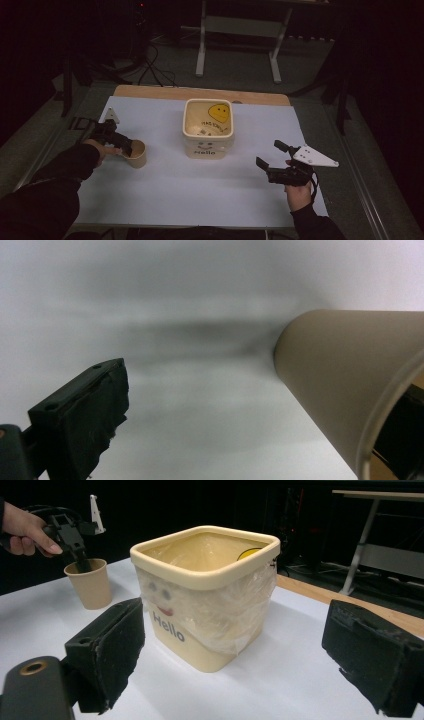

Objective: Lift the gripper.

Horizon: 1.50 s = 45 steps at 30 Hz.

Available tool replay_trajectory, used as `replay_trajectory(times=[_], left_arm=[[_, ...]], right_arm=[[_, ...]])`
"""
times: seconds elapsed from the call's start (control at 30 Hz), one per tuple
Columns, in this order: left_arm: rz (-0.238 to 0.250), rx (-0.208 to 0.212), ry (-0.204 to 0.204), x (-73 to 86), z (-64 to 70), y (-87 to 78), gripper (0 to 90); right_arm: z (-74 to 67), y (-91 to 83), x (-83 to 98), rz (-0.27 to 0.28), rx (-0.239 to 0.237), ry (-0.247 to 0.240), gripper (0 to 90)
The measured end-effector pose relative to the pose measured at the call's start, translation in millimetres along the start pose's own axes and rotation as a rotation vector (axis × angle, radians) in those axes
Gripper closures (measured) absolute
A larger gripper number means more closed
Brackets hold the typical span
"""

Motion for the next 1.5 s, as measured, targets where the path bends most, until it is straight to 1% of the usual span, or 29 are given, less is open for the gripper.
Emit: replay_trajectory(times=[0.07, 0.1, 0.23, 0.27, 0.3, 0.37, 0.4, 0.53, 0.6, 0.7, 0.77, 0.93, 0.97, 1.0, 1.07, 1.17, 1.27, 1.4, 1.5], left_arm=[[-0.008, -0.012, 0.016, 1.8, -0.4, -0.9, 1.6], [-0.016, -0.008, 0.022, 2.6, 1.2, -0.6, 1.6], [-0.005, -0.021, 0.034, 0.4, 2.5, -5.3, 1.6], [-0.011, -0.015, 0.043, 0.7, 4.3, -6.1, 1.7], [-0.012, -0.019, 0.046, 0.4, 4.4, -6.9, 1.6], [-0.015, -0.019, 0.050, 0.2, 5.0, -7.9, 1.6], [-0.014, -0.027, 0.053, 0.0, 4.3, -8.3, 1.6], [-0.022, -0.016, 0.062, 1.1, 7.0, -7.6, 1.7], [-0.024, -0.021, 0.064, 1.3, 7.0, -7.4, 1.6], [-0.024, -0.014, 0.070, 0.8, 7.3, -9.6, 1.7], [-0.021, -0.017, 0.067, 0.5, 6.2, -11.0, 1.7], [-0.028, -0.010, 0.094, 1.8, 8.8, -14.0, 1.6], [-0.036, -0.007, 0.102, 2.4, 9.7, -14.5, 1.6], [-0.033, -0.015, 0.097, 1.9, 9.6, -14.9, 1.6], [-0.039, -0.025, 0.104, 2.0, 10.2, -16.4, 1.7], [-0.031, -0.029, 0.107, 0.1, 10.1, -23.7, 1.7], [-0.031, -0.030, 0.122, 0.0, 10.9, -30.0, 1.7], [-0.041, -0.017, 0.148, 2.0, 13.8, -36.4, 1.6], [-0.035, -0.007, 0.162, 2.2, 14.0, -41.3, 1.5]], right_arm=[[0.9, -0.8, 0.5, -0.002, 0.004, 0.004, 10.0], [1.3, -0.9, 0.6, -0.003, 0.007, 0.003, 10.0], [1.8, -1.0, 1.0, -0.006, 0.011, 0.006, 10.0], [1.7, -1.0, 1.2, -0.007, 0.012, 0.005, 10.0], [1.7, -1.1, 1.5, -0.009, 0.012, 0.004, 10.0], [2.0, -0.8, 1.9, -0.012, 0.014, 0.001, 10.0], [2.0, -0.7, 2.1, -0.013, 0.013, 0.001, 10.0], [2.3, -0.4, 2.8, -0.020, 0.013, 0.005, 10.0], [2.2, -0.4, 2.8, -0.021, 0.012, 0.006, 10.0], [1.9, -0.6, 3.0, -0.022, 0.009, 0.006, 10.0], [2.0, -0.6, 3.3, -0.024, 0.010, 0.006, 10.0], [2.4, -0.4, 4.0, -0.029, 0.011, 0.006, 10.0], [2.4, -0.2, 4.2, -0.030, 0.012, 0.006, 10.0], [2.3, -0.1, 4.3, -0.030, 0.011, 0.005, 10.1], [2.4, -0.1, 4.5, -0.032, 0.014, 0.002, 10.0], [2.2, -0.3, 4.5, -0.032, 0.012, 0.003, 10.0], [2.2, -0.3, 4.9, -0.035, 0.010, 0.002, 10.1], [2.2, -0.1, 4.8, -0.036, 0.009, 0.004, 10.1], [1.8, -0.2, 4.7, -0.039, 0.006, 0.003, 10.1]])
Point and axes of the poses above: each handheld gripper's, and its own axes: y roughly forward along the jaws, x roughly out of its underside, z roughly to its right, the point moved 10 cm from there along y, roughly forward along the jaws, and after that the axes turned 8 degrees about y, right-handed, at the moved point
